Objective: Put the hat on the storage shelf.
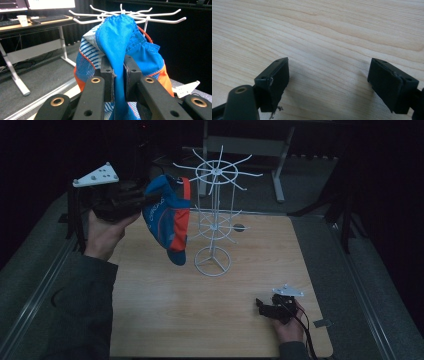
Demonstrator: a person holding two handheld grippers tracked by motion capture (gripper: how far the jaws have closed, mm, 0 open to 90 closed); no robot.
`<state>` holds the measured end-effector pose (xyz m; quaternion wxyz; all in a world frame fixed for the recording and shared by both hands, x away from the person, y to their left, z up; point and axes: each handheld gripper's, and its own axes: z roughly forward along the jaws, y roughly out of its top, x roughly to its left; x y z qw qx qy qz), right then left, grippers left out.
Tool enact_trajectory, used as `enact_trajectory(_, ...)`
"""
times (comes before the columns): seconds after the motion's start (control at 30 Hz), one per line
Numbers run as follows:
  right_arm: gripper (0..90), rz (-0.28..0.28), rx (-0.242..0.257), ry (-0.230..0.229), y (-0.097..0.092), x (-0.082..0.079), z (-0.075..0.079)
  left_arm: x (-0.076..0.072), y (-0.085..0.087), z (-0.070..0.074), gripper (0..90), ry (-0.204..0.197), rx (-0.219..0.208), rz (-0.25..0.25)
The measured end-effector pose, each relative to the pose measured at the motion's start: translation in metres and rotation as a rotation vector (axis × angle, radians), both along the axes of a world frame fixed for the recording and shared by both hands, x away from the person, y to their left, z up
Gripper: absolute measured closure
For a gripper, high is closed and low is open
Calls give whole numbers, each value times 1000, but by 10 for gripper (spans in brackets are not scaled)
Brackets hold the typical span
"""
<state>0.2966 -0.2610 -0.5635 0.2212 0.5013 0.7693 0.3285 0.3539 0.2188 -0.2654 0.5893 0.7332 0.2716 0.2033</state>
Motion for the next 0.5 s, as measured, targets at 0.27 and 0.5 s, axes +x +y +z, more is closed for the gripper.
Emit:
enact_trajectory(0.27, 173, 0, 0, 0, 0, 0, 0, 1, 0, -4, 810, 11, 0, -5)
enact_trajectory(0.5, 173, -1, 1, 0, 0, 0, 0, 1, 0, -5, 774, 14, 4, -7)
